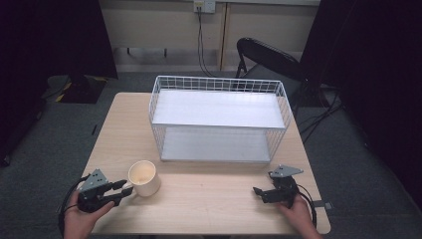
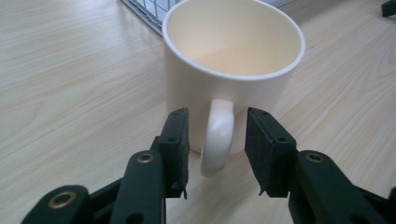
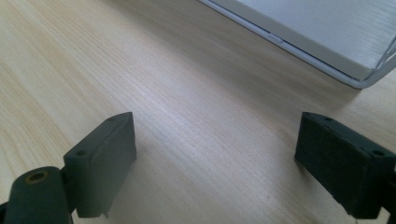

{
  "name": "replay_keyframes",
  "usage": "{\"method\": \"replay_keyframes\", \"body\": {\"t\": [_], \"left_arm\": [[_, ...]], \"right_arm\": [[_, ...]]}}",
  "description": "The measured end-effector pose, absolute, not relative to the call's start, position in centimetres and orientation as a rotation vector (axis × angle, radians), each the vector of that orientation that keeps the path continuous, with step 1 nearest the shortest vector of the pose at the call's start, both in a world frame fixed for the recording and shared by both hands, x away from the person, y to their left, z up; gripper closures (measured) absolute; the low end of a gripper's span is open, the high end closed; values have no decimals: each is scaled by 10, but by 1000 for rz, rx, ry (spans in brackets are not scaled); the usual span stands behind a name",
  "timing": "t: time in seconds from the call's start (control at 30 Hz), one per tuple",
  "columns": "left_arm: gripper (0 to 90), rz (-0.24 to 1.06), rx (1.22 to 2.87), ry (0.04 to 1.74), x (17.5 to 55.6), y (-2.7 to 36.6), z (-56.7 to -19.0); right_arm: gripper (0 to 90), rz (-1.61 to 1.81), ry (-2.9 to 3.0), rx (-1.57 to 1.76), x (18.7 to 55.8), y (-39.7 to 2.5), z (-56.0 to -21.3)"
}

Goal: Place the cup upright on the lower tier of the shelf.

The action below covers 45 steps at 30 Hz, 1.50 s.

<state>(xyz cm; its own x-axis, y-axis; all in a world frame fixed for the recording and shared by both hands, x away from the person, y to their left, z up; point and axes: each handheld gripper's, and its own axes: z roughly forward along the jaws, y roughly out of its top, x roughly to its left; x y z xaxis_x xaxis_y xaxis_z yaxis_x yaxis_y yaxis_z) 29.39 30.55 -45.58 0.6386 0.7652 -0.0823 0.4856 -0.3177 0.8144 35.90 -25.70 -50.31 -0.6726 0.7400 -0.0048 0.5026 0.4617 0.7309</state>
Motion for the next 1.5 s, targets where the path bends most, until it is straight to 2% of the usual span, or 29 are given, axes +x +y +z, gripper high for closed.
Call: {"method": "replay_keyframes", "body": {"t": [0.27,0.73,1.37,1.5], "left_arm": [[618,407,1996,973,297,305,-455],[705,377,1998,964,298,305,-451],[734,369,2029,952,300,304,-450],[773,364,2028,956,300,304,-448]], "right_arm": [[118,1036,2393,1057,359,-257,-503],[118,1036,2393,1056,359,-257,-503],[118,1037,2393,1056,359,-257,-503],[118,1036,2393,1056,359,-257,-503]]}}
